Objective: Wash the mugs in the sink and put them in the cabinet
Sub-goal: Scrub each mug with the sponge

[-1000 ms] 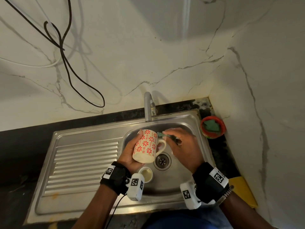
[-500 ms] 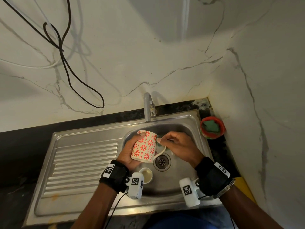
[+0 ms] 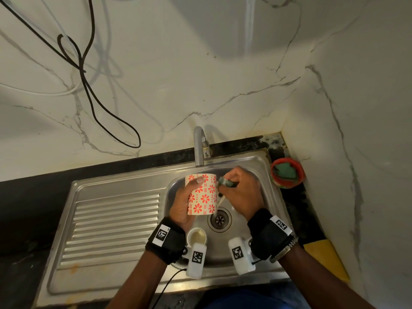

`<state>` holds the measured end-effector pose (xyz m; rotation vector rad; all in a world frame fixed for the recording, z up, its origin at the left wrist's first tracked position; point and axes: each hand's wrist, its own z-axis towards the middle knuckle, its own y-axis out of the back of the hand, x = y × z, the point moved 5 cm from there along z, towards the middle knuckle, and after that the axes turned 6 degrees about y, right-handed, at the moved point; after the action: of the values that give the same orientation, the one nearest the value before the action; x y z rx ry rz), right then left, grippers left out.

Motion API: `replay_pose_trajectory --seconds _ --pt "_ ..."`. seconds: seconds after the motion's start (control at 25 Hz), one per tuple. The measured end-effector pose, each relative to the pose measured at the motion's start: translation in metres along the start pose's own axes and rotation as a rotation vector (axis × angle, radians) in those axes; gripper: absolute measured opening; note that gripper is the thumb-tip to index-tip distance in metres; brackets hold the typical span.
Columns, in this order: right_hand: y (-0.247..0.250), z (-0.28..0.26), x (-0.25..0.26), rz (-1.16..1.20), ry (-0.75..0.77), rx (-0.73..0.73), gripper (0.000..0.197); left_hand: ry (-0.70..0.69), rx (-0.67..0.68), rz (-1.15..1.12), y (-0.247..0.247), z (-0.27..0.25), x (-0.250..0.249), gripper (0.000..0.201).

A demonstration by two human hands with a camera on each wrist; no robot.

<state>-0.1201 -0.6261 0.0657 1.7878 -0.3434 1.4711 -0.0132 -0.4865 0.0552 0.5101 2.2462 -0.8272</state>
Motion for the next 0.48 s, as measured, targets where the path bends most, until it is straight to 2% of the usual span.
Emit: replay_pose_trajectory --seconds 0.12,0.2,0.36,0.48 --pt "-0.006 0.003 -0.008 0.156 -0.175 -0.052 0.029 -0.023 -0.035 -0.115 -0.005 -0.003 0.005 0.048" --pt "-0.011 0.000 -0.006 0.245 -0.266 -0.085 0.032 -0.040 -0.058 -0.155 -0.006 -0.002 0.008 0.048" --pt "-0.026 -0.017 -0.004 0.343 -0.419 -0.115 0.034 -0.064 -0.134 -0.177 0.001 0.005 0.010 0.063" --pt "-0.036 -0.024 -0.003 0.526 -0.524 -0.129 0.034 -0.088 -0.161 -0.101 0.010 0.010 0.016 0.078"
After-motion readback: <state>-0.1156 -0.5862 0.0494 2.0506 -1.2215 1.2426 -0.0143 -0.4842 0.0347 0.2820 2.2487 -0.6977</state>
